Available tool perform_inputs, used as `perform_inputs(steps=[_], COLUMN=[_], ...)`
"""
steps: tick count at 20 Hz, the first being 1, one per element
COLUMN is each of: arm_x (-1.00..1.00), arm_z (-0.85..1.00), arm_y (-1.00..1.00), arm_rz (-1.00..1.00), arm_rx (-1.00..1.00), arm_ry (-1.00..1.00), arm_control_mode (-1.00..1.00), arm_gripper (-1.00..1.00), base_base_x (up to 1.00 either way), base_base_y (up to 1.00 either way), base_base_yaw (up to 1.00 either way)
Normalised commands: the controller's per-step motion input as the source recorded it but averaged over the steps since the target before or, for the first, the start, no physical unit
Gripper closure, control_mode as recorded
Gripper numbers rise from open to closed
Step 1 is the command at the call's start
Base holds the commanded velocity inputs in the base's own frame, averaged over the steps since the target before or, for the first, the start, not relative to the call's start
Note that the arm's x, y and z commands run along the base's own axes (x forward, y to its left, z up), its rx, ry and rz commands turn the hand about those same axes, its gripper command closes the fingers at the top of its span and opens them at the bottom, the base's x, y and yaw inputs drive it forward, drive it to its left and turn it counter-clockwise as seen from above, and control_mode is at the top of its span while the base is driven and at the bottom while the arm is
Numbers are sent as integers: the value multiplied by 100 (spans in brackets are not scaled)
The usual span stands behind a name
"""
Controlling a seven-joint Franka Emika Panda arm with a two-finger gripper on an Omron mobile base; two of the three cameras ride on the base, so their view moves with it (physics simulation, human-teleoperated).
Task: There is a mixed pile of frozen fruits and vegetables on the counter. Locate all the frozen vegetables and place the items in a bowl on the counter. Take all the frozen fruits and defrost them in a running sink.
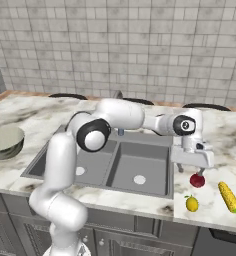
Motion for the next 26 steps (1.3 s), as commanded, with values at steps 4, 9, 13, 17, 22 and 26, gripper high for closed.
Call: perform_inputs(steps=[4, 9, 13, 17, 22, 26], arm_x=[0, -27, -49, -53, -43, -11], arm_z=[0, -8, -16, -9, -14, -15], arm_y=[-13, -8, 0, 9, 16, 21], arm_rz=[8, 1, 0, 0, 0, -2], arm_rx=[4, 8, 2, 0, 3, 19], arm_ry=[5, 3, 1, 0, 0, -5], arm_control_mode=[-100, -100, -100, -100, -100, -100], arm_gripper=[-100, -100, -100, -100, -100, -100], base_base_x=[0, 0, 0, 0, 0, 0], base_base_y=[0, 0, 0, 0, 0, 0], base_base_yaw=[0, 0, 0, 0, 0, 0])
